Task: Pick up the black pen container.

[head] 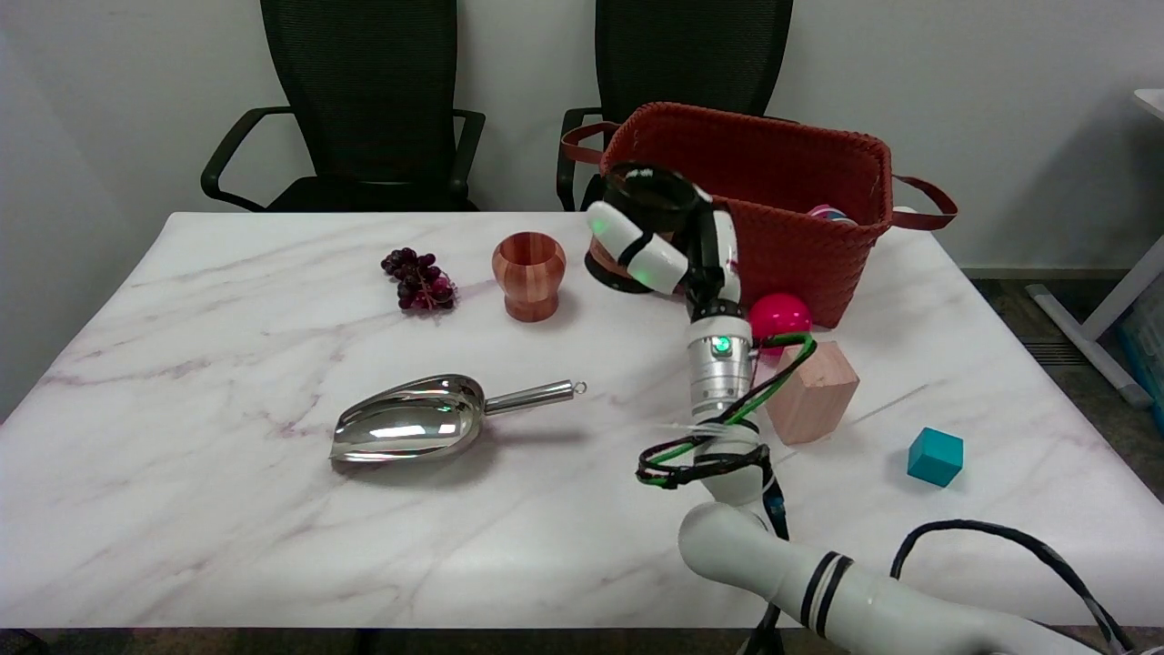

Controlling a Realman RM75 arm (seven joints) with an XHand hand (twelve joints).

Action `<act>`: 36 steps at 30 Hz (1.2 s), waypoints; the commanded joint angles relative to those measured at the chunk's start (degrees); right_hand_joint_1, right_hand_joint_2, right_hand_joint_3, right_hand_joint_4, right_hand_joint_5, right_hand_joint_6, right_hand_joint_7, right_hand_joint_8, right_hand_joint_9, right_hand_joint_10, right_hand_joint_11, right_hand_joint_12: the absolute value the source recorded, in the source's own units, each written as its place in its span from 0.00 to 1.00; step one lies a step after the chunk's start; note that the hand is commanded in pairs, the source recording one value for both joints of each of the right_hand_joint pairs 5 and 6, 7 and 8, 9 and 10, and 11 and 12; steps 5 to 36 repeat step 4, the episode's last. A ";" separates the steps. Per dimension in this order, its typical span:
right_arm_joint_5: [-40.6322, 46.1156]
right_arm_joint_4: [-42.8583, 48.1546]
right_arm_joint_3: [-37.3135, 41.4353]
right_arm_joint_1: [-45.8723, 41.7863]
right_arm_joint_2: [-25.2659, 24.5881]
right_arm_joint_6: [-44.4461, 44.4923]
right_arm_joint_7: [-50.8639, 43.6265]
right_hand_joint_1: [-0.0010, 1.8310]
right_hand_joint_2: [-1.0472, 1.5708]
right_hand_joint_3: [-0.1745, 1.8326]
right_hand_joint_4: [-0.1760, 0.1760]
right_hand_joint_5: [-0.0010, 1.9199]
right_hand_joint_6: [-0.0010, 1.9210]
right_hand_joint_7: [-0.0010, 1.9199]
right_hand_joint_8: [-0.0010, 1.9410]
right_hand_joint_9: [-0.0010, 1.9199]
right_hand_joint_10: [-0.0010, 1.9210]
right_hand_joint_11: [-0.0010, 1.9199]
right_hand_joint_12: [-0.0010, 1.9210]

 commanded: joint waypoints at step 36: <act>-5.52 11.57 4.41 5.64 5.20 -6.35 -12.01 0.63 0.80 0.37 0.50 0.51 0.51 0.71 0.70 0.63 0.63 0.58 0.58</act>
